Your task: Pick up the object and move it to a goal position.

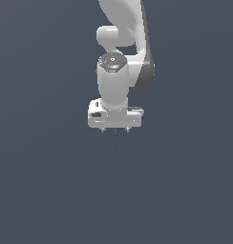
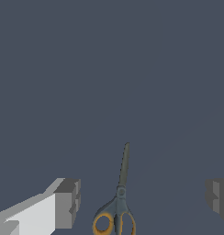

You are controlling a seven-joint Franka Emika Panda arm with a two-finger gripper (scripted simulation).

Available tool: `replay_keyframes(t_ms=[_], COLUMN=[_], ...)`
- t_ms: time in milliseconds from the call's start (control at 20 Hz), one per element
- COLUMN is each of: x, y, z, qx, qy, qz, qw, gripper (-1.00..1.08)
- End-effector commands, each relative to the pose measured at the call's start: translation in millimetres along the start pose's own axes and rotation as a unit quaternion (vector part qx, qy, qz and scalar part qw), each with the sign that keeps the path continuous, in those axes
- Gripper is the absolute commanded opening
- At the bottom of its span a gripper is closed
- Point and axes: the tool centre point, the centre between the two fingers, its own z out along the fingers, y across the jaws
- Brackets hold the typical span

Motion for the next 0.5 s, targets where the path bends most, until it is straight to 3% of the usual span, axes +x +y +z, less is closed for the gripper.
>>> replay_keyframes(t_ms=[0, 450], x=[0, 3], y=[0, 15], z=[0, -5], qx=[0.0, -0.007], qy=[0.0, 0.009], qz=[0.0, 0.005], qw=[1.0, 0.9999], gripper=[1.0, 1.0])
